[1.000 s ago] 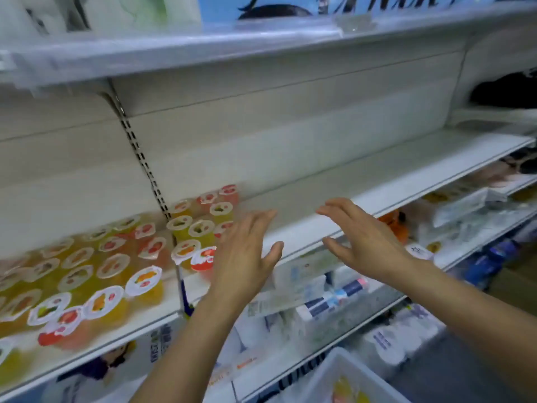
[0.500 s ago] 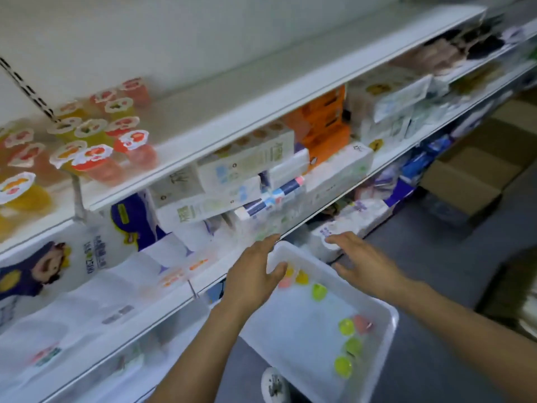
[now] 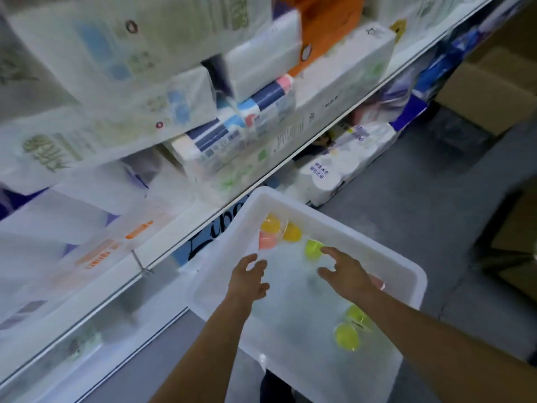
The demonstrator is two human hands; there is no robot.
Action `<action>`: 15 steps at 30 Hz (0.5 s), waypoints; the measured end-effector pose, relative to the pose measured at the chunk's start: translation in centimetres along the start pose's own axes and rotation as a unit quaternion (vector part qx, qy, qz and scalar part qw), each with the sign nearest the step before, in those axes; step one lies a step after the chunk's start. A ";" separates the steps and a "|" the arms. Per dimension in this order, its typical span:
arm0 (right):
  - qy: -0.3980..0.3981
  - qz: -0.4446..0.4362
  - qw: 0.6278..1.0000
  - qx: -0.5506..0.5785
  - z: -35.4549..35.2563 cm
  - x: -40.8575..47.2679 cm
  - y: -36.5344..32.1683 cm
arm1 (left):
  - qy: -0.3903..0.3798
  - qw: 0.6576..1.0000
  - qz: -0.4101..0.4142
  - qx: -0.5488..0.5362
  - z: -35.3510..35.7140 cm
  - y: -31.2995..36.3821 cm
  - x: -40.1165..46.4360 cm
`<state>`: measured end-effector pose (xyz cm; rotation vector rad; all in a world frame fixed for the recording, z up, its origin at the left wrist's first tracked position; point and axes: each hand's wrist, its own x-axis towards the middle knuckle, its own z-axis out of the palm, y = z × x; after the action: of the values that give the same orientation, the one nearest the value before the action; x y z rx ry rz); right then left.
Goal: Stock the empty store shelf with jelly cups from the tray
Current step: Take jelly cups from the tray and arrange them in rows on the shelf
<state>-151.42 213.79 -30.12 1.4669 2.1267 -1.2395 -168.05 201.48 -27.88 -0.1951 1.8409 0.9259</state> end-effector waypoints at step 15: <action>0.042 -0.022 0.969 -0.243 4.9 7.5 0.9 | 0.070 0.997 -0.032 -0.017 3.5 0.9 12.1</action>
<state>-155.13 214.86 -38.22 1.2735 2.3094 -0.6038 -171.68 207.71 -38.25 -0.3456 1.9369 0.9189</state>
